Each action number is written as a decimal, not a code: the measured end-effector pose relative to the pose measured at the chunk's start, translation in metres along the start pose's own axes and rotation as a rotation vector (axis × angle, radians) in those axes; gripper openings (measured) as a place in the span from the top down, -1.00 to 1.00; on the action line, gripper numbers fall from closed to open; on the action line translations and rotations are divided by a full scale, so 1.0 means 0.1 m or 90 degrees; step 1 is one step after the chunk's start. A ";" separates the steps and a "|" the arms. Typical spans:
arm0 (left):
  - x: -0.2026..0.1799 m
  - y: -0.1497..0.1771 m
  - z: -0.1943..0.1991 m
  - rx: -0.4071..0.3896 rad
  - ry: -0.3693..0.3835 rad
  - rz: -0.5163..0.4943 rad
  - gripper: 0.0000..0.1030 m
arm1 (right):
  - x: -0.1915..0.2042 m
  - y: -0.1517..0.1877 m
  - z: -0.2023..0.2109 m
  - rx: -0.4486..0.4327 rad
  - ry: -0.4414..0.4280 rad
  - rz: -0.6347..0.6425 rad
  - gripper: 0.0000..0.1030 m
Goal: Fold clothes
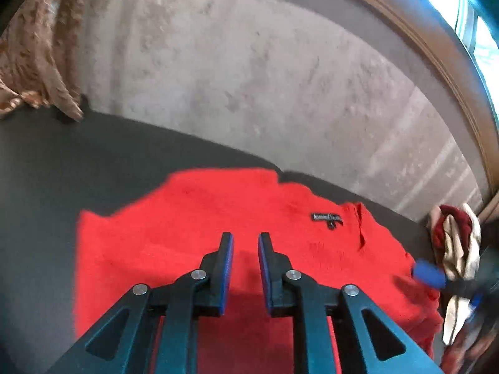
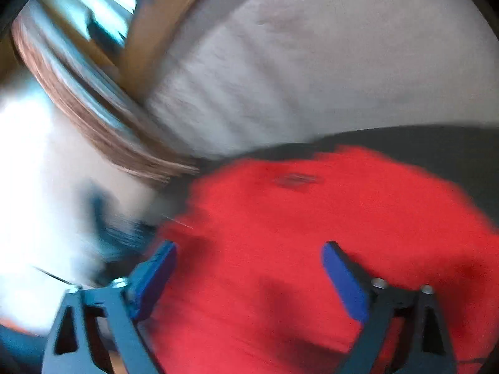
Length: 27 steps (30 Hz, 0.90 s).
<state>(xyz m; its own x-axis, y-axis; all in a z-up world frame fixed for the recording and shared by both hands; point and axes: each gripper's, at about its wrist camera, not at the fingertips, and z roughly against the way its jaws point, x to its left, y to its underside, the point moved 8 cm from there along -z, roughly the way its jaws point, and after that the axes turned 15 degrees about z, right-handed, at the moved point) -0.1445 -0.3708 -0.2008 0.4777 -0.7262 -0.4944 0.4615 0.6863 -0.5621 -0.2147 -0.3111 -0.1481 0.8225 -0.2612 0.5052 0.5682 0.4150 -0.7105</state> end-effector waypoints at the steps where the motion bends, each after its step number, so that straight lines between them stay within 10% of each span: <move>1: 0.06 0.05 -0.09 0.017 -0.001 0.008 0.70 | 0.03 -0.09 -0.03 -0.007 -0.035 -0.015 -1.00; 14: 0.29 0.06 -0.19 0.030 0.045 0.078 0.82 | -0.04 -0.36 -1.42 0.188 -0.168 -0.059 -1.00; 17: 0.29 0.06 -0.17 0.028 0.051 0.082 0.82 | 0.11 -0.41 -1.57 0.192 -0.232 -0.075 -1.00; 22: 0.28 0.07 -0.15 0.025 0.045 0.078 0.82 | -0.07 -0.81 -1.79 0.062 -0.210 -0.131 -1.00; 27: 0.28 0.09 -0.16 0.019 0.038 0.082 0.81 | -0.18 -0.80 -1.91 0.067 -0.157 -0.142 -1.00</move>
